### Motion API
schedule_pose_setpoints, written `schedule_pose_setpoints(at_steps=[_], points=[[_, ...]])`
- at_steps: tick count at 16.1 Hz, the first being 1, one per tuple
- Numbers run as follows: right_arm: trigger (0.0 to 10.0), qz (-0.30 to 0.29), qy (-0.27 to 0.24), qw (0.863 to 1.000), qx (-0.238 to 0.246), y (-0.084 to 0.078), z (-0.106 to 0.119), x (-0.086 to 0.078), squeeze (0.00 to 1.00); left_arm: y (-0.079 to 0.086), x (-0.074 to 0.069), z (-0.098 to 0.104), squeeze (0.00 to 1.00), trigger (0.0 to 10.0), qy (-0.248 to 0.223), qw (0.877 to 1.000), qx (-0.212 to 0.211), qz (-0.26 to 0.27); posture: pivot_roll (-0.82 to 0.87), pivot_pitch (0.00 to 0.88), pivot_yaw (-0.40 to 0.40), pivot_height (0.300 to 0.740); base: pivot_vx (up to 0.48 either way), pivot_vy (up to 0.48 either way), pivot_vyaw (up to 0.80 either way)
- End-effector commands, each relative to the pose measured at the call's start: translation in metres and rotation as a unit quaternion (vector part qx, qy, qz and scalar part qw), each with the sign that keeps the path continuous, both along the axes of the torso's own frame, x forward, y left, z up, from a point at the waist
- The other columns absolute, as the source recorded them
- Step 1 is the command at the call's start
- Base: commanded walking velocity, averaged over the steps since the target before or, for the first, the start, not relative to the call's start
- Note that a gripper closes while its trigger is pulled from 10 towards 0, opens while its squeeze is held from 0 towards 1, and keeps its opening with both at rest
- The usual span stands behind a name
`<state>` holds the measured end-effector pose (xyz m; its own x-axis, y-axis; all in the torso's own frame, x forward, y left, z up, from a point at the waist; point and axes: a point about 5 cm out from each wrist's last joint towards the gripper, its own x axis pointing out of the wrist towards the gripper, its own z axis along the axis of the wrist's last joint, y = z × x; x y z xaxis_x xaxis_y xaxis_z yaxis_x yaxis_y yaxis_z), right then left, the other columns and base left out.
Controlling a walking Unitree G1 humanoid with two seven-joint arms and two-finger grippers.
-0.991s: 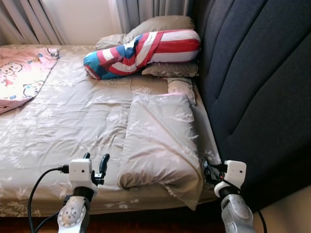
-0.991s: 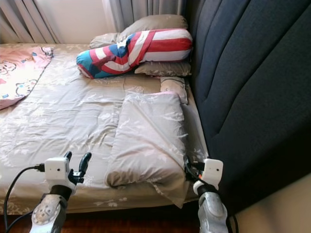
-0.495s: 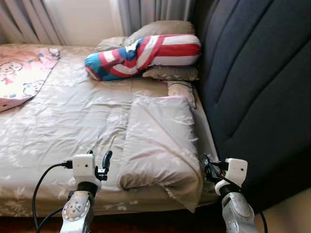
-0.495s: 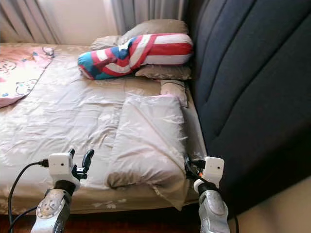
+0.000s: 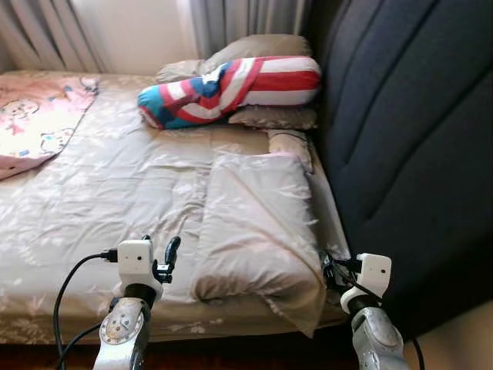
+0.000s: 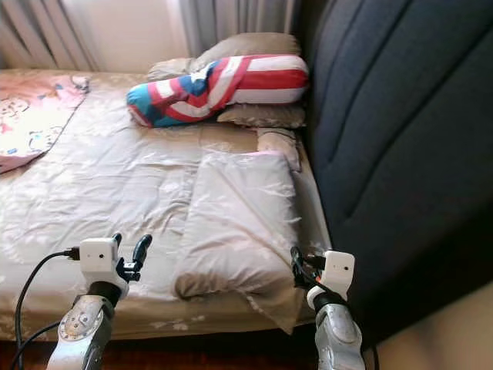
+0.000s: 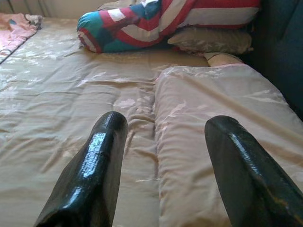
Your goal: Clean up the room
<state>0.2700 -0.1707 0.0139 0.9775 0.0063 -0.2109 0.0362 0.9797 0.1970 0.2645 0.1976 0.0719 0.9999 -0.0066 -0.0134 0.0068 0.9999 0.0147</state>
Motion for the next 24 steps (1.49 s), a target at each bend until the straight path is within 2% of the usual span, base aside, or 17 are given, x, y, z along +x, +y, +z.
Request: schedule_pose_setpoints(at_steps=[1,10,13,17,24], points=[[10.0,0.0,-0.003,1.0,0.003,0.001,0.0032,0.0025,0.0,0.0023,-0.0007,0.0019,0.0,10.0,-0.001,1.0,0.0,0.0,0.0,0.053,-0.082,0.74,0.0,0.0,0.0],[10.0,0.003,-0.003,1.0,0.006,0.0019,0.0046,0.0042,0.0,0.0022,-0.0004,0.0033,0.0,10.0,-0.004,1.0,-0.004,-0.006,-0.01,0.061,-0.082,0.74,0.0,0.0,0.0],[10.0,0.006,-0.002,1.0,0.006,0.0019,0.0048,0.0046,0.0,0.0009,0.0,0.0015,0.0,10.0,0.002,1.0,-0.017,-0.007,-0.01,0.061,-0.084,0.74,0.0,0.0,0.0],[10.0,0.007,-0.001,1.0,0.006,0.0018,0.0049,0.0047,0.0,0.0019,0.0007,0.0019,0.0,10.0,0.002,1.0,-0.012,-0.005,-0.01,0.061,-0.085,0.74,0.0,0.392,0.0],[10.0,0.01,-0.002,1.0,0.007,0.0028,0.0057,0.0059,0.0,-0.0027,0.001,0.0042,0.0,10.0,-0.005,1.0,-0.009,-0.017,-0.01,0.056,-0.084,0.74,0.0,0.0,0.0]])
